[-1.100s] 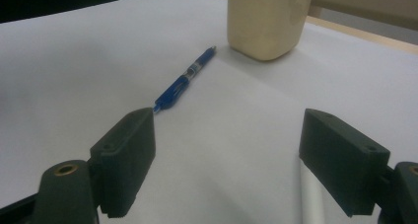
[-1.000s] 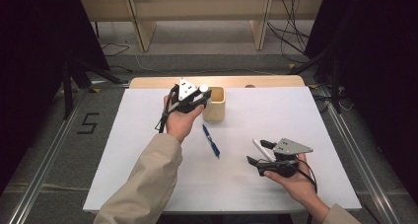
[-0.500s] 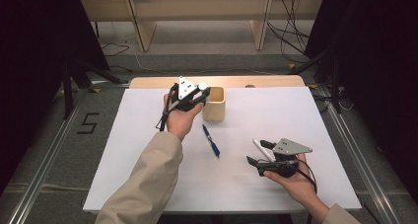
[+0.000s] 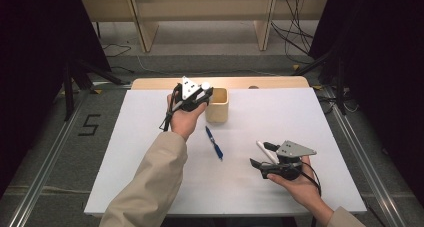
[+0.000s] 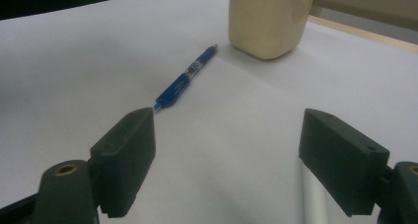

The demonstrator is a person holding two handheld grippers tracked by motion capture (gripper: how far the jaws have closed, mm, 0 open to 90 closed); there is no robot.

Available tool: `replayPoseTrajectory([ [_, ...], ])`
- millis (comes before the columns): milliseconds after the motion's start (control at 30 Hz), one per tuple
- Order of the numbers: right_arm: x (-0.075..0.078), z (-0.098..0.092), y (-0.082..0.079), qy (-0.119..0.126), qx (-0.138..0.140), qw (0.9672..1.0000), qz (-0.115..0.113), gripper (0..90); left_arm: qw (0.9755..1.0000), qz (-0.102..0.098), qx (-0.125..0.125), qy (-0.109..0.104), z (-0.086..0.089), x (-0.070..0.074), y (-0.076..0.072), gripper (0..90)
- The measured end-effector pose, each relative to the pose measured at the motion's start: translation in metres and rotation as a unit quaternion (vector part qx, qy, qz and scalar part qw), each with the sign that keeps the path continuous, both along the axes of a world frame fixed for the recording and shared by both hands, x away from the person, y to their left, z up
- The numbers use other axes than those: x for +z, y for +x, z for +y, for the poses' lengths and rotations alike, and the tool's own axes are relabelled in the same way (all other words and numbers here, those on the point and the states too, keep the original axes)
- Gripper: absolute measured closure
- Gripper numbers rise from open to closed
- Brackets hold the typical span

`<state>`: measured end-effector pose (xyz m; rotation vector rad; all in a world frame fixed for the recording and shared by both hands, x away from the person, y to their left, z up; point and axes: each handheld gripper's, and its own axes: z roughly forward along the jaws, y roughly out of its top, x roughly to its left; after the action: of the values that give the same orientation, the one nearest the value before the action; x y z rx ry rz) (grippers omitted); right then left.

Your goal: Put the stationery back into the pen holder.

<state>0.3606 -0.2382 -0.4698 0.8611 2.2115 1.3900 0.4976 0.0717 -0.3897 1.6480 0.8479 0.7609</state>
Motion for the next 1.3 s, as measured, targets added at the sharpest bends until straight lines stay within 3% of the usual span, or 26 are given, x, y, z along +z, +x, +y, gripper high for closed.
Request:
replayPoseTrajectory([
  [400,0.000,0.000,0.000,0.001,0.000,1.0000,0.000,22.8,0.9997,0.005,-0.007,0.022,-0.005,-0.006,0.002,66.8],
  [500,0.000,0.000,0.000,0.002,-0.001,1.0000,0.001,22.8,0.9998,0.009,-0.009,0.015,-0.007,-0.007,0.003,66.8],
  [767,0.000,0.000,0.000,0.000,0.001,1.0000,0.001,22.8,0.9995,0.014,-0.008,0.028,-0.009,-0.012,0.006,66.7],
  [1300,-0.001,0.001,0.000,-0.002,0.004,1.0000,0.001,22.8,0.9992,0.030,0.003,0.027,-0.013,-0.022,0.010,65.5],
])
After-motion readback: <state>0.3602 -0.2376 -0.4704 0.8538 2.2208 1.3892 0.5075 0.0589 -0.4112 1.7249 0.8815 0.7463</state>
